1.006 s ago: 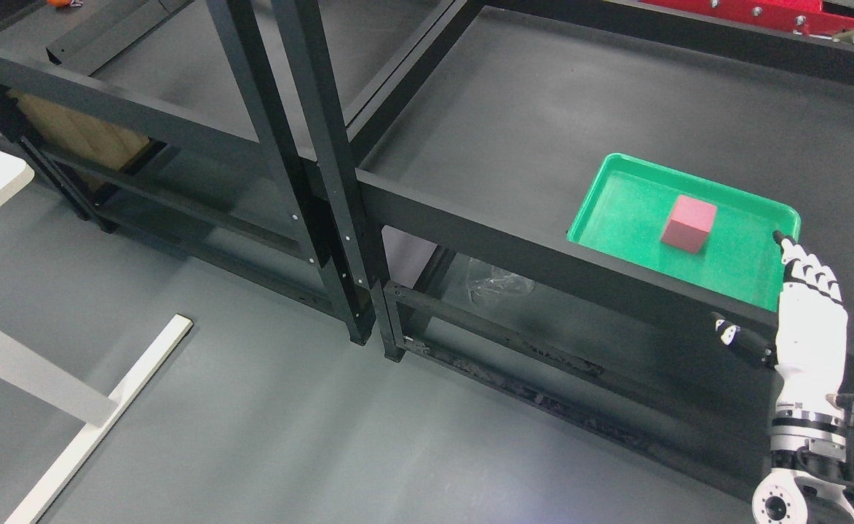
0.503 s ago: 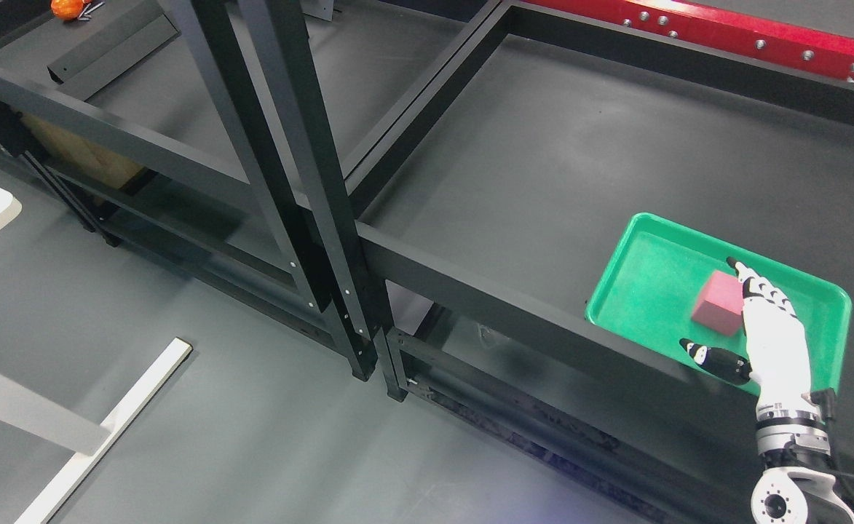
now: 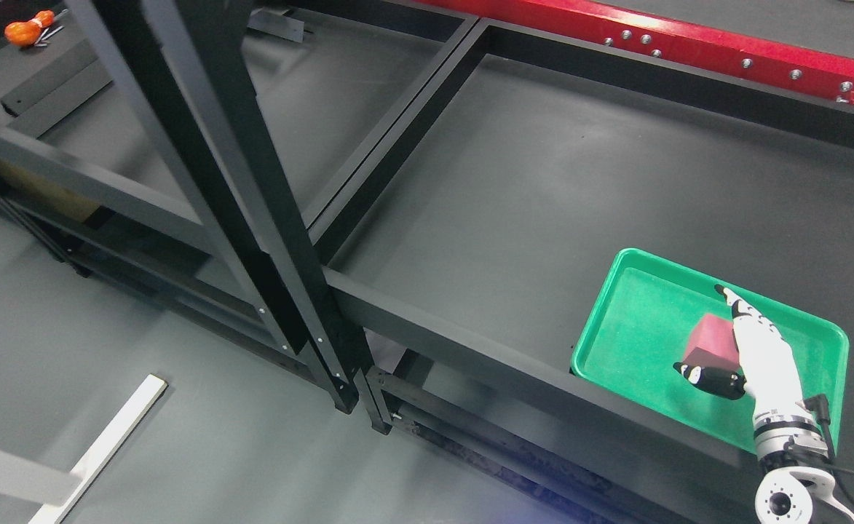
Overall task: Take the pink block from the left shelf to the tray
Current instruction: 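Reach the right hand into the green tray toward the pink cube, then close the right hand fingers around the pink cube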
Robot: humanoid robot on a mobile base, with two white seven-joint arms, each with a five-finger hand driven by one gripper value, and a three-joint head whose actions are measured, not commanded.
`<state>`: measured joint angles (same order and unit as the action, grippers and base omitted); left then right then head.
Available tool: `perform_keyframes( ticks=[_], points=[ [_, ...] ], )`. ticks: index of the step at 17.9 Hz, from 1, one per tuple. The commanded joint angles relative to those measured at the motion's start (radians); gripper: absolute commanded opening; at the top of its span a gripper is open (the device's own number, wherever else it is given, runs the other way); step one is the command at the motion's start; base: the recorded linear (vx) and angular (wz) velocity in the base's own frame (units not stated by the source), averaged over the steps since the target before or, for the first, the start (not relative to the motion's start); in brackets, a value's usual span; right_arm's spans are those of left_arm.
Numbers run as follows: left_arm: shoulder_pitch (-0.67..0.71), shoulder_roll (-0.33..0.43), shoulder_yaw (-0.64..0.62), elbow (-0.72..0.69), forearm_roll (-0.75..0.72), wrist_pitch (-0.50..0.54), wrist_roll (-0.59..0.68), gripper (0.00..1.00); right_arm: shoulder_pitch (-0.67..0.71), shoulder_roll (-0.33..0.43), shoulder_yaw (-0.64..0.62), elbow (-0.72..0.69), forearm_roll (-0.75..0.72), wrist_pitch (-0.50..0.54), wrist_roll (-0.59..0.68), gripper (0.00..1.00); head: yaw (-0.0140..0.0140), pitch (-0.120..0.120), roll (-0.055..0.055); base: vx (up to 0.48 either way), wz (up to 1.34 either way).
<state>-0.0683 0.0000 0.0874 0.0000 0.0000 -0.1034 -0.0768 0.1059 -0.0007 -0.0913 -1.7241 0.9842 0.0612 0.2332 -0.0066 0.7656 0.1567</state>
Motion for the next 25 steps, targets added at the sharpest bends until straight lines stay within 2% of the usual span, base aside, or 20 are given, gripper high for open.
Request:
perform_keyframes(
  ticks=[1,8,13,25],
  points=[
    [0.001,0.017,0.0,-0.017,0.008,0.001,0.0,1.0,0.008,-0.017,-0.008,0.0,0.004,0.032,0.005,1.0,0.0,0.0,0.0,0.112,-0.07],
    [0.001,0.017,0.0,-0.017,0.008,0.001,0.0,1.0,0.027,-0.018,-0.007,0.001,0.071,0.054,0.006,0.99,0.0,0.0,0.0,0.104,-0.02],
    [0.001,0.017,0.0,-0.017,0.008,0.001,0.0,1.0,0.072,-0.064,-0.007,0.003,0.091,0.072,0.009,0.99,0.0,0.0,0.0,0.03,0.01],
    [0.001,0.017,0.0,-0.017,0.008,0.001,0.0,1.0,0.009,-0.065,0.002,0.018,0.091,0.068,0.003,0.98,0.0,0.0,0.0,0.0,0.0]
  ],
)
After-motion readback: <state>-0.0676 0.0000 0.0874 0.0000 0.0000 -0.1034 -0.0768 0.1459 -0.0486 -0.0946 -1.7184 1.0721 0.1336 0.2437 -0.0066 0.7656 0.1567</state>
